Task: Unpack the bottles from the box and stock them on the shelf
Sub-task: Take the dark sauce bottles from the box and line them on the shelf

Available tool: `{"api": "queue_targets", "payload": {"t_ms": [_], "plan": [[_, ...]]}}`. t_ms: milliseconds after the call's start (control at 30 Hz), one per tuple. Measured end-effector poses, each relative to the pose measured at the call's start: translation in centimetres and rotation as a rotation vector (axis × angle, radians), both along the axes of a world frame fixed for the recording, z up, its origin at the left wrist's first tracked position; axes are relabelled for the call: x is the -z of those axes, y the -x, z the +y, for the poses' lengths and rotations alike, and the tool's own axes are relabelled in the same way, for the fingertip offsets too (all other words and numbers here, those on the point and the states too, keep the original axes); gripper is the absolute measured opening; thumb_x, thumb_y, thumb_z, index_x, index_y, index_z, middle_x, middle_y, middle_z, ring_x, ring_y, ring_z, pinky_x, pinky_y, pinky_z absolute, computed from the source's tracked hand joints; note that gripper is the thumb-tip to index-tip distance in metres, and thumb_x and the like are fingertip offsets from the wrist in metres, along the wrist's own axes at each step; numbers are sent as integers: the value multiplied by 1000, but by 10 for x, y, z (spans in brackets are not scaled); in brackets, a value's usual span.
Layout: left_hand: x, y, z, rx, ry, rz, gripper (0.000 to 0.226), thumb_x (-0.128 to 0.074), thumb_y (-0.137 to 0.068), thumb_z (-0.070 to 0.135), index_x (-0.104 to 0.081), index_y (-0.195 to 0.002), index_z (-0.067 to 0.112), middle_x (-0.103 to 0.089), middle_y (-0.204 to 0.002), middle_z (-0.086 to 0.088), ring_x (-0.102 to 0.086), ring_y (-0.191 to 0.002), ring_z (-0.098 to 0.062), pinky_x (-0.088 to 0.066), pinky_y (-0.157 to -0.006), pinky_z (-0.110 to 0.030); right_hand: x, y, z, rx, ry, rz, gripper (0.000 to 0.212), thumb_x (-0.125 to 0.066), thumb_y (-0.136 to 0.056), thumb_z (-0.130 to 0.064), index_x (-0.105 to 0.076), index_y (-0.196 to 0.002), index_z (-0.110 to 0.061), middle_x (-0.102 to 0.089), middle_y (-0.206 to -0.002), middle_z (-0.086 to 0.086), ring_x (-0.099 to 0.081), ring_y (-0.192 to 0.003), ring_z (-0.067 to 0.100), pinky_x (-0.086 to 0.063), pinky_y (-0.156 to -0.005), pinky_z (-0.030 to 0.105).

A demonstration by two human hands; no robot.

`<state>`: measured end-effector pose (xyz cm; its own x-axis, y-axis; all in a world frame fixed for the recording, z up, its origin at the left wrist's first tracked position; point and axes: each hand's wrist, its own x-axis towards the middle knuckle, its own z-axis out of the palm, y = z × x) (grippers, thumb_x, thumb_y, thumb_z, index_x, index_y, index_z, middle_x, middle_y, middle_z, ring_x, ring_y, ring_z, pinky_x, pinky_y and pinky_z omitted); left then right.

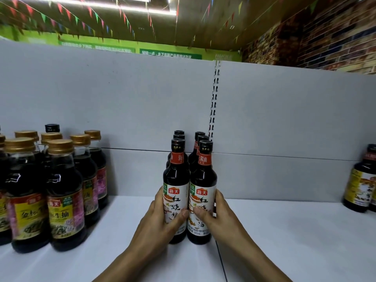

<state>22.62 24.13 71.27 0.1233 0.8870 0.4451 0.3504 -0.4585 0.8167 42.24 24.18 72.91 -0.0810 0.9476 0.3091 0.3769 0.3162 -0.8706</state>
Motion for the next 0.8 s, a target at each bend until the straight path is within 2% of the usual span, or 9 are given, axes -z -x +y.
{"api": "queue_targets", "payload": {"t_ms": [167,333,467,633,800], "plan": [[4,-1,3,-20,-15,12,76,-61,-81,73,-28,-146,54,-55,-141,24,-57,-128,-2,-53,-106,-41,8,1,3,25,11,16,81,-66,-70,-73,-39,-142,-49,-57,-141,-16,-57,-129,6,-51,-109,44],[5,0,7,-20,-41,19,73,-63,-83,70,-29,-146,56,-54,-139,25,-55,-127,2,-52,-106,-36,14,2,6,45,6,47,75,-66,-72,-71,-38,-139,-56,-57,-140,-18,-59,-127,6,-51,-108,45],[8,1,11,-43,-34,22,74,-61,-79,74,-33,-144,53,-54,-134,22,-53,-124,4,-52,-104,-32,16,2,6,52,0,68,74,-67,-72,-72,-40,-139,-55,-58,-139,-18,-61,-125,5,-53,-106,44],[9,0,13,-45,-46,26,67,-64,-83,67,-35,-142,53,-55,-134,23,-55,-123,5,-51,-102,-28,18,2,6,58,-6,50,79,-65,-71,-75,-37,-142,-53,-55,-142,-17,-61,-124,4,-53,-106,42],[11,2,15,-38,-45,24,71,-63,-81,71,-33,-143,54,-54,-137,23,-55,-125,2,-52,-105,-37,17,2,3,68,-19,22,80,-63,-74,-73,-36,-145,-48,-53,-145,-16,-59,-127,3,-53,-107,41]]}}
